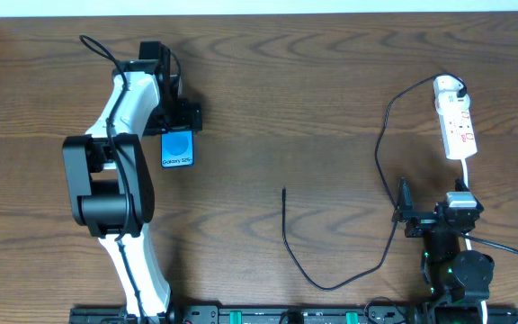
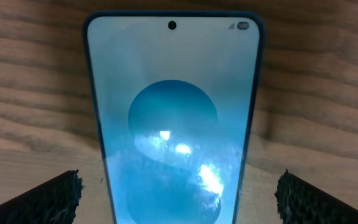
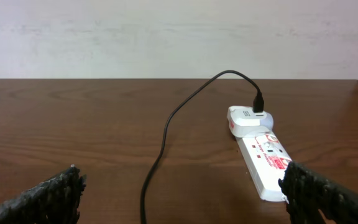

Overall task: Plug charger to phone and switch on socket
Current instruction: 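Lower the left gripper and close it on the phone's top edge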

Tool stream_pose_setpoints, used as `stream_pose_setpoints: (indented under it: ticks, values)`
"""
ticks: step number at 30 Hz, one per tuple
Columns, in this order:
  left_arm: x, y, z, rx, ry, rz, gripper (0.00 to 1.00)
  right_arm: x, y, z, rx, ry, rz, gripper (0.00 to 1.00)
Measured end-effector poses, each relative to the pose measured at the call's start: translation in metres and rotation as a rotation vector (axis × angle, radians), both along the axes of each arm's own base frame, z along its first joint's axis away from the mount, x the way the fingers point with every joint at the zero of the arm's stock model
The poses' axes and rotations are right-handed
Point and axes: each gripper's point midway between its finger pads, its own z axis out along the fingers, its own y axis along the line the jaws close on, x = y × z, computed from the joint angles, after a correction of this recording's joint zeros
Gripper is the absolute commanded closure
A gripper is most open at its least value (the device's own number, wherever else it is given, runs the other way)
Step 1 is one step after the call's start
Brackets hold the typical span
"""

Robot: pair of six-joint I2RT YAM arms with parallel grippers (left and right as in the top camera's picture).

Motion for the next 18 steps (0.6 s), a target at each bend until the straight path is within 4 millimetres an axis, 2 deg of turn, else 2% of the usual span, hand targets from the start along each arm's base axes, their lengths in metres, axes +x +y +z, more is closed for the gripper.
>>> stream_pose_setpoints:
  ticks: [10, 18]
  values:
    - [0.0099, 0.0015, -0.0022, 0.006, -0.035, 0.023, 0.00, 0.0000, 0.0000, 0.0000, 0.000, 0.000, 0.000, 0.01]
    - [0.0105, 0.0033, -0.0021, 0.016, -0.038, 0.032, 0.00, 0.0000, 0.0000, 0.0000, 0.000, 0.000, 0.000, 0.01]
